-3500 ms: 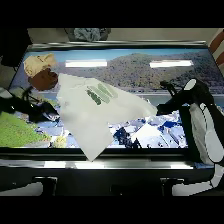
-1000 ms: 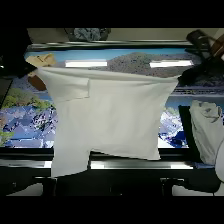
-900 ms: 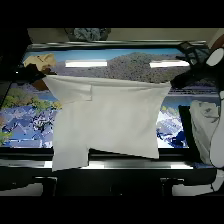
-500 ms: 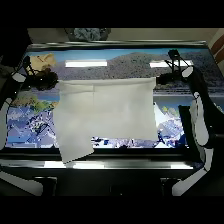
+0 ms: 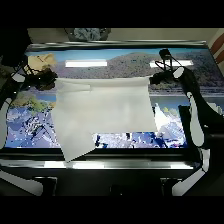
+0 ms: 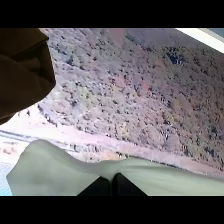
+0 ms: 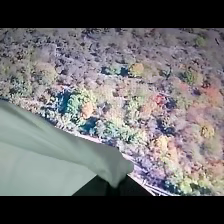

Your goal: Fold the shirts.

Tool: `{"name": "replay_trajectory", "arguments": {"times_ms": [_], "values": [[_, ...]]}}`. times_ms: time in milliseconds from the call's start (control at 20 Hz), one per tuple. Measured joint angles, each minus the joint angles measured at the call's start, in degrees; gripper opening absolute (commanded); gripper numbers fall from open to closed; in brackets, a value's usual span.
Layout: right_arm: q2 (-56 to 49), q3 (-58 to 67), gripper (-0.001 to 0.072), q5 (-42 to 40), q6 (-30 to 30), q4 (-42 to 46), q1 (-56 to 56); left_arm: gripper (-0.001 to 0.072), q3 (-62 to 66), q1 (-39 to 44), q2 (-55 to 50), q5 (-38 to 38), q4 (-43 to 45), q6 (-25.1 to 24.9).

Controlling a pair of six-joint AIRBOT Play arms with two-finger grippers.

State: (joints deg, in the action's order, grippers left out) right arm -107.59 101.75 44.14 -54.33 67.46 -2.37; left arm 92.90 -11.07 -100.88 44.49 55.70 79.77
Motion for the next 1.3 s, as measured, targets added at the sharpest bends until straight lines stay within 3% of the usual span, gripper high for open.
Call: {"name": "replay_trajectory", "arguments": {"times_ms": [300, 650, 700, 750, 800, 900, 1100, 1300], "values": [[1.46, -0.04, 0.0051, 17.44, 0.15, 6.43, 0.0, 0.0027, -3.06, -1.7, 3.45, 24.68, 8.39, -1.09], [-1.33, -0.09, 0.0063, 28.63, 0.13, 6.64, 0.0, 0.005, -9.97, -1.81, 3.91, 32.2, 11.34, 0.24], [-1.46, -0.09, 0.0219, 29.07, 0.13, 6.47, 0.0, 0.0223, -10.25, -1.81, 3.91, 32.35, 11.45, 0.37], [-1.57, -0.07, 0.0438, 29.42, 0.07, 6.34, 0.0, 0.0417, -10.38, -1.95, 3.91, 32.76, 11.5, 0.44], [-1.62, 0.17, 0.0539, 29.92, -0.17, 6.27, 0.0, 0.0462, -10.12, -2.19, 3.91, 33.53, 11.58, 0.79], [-0.92, 1.14, 0.058, 31.91, -0.35, 5.99, -0.59, 0.0462, -8.46, -3.3, 4.17, 34.99, 11.63, 0.76], [2.19, 1.73, 0.0582, 40.81, -0.61, 6.05, -5.92, 0.0461, -8.02, -7.87, 8.07, 40.22, 11.26, 0.59], [6.6, -7.19, 0.0582, 47.39, -0.31, 5.97, -10.05, 0.0461, -27.78, -11.08, 19.56, 38.82, 10.1, -1.95]]}}
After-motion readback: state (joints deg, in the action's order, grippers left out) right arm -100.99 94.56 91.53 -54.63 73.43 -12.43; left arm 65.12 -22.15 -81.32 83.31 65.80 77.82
